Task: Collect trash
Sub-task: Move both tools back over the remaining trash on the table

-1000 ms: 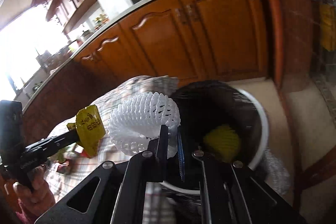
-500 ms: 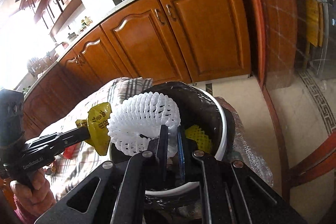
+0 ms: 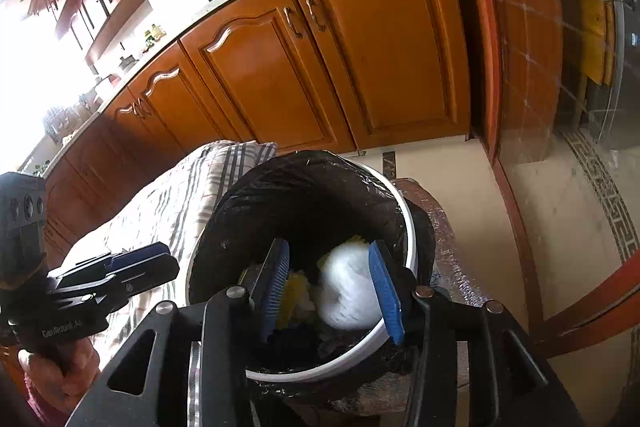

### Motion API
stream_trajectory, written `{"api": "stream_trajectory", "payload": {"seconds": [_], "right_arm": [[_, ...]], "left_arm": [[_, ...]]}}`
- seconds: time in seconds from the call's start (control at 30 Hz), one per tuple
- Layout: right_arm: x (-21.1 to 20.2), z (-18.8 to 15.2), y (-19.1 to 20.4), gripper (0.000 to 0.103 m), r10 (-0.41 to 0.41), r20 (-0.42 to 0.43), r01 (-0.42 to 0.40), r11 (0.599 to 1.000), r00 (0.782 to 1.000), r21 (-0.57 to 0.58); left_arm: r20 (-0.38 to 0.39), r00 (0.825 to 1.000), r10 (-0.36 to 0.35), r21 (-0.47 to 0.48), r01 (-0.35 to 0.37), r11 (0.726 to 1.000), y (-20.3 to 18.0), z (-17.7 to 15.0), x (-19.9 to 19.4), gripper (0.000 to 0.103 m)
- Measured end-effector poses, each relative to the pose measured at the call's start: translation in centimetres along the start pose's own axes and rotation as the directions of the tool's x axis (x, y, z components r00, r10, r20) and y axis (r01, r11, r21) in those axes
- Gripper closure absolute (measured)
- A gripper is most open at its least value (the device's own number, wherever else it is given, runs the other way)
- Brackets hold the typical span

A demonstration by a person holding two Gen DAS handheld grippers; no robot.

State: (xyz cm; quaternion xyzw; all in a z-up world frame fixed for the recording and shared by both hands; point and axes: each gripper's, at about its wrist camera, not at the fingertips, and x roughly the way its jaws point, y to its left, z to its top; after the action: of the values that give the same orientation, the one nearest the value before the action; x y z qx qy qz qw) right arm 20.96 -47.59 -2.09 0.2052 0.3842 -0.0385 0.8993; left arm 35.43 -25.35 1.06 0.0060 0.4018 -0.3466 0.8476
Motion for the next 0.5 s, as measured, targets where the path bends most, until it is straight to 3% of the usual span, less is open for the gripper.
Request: {"api": "stream_trajectory", "payload": {"seconds": [0.17,0.4,0.5], "right_arm": [[-0.9,-0.7,0.2,0.052,0.027,0.029,-0.027,1.000,0.999,0.016],[-2.1,-2.4,2.7,0.022,0.102,0.086,-0.105,0.994,0.991,0.035],[-1.9,-3.4,4.6,0.022,0.135,0.087,-0.137,0.990,0.987,0.017]], "left_arm": [[0.032,0.999,0.014,-0.023,-0.014,1.000,1.0,-1.5,-2.2,0.053],[0.054,0.997,0.059,-0.089,-0.054,0.995,3.7,-5.5,-5.9,0.053],[0.054,0.995,0.081,-0.125,-0.074,0.989,5.2,-7.4,-7.6,0.053]]}}
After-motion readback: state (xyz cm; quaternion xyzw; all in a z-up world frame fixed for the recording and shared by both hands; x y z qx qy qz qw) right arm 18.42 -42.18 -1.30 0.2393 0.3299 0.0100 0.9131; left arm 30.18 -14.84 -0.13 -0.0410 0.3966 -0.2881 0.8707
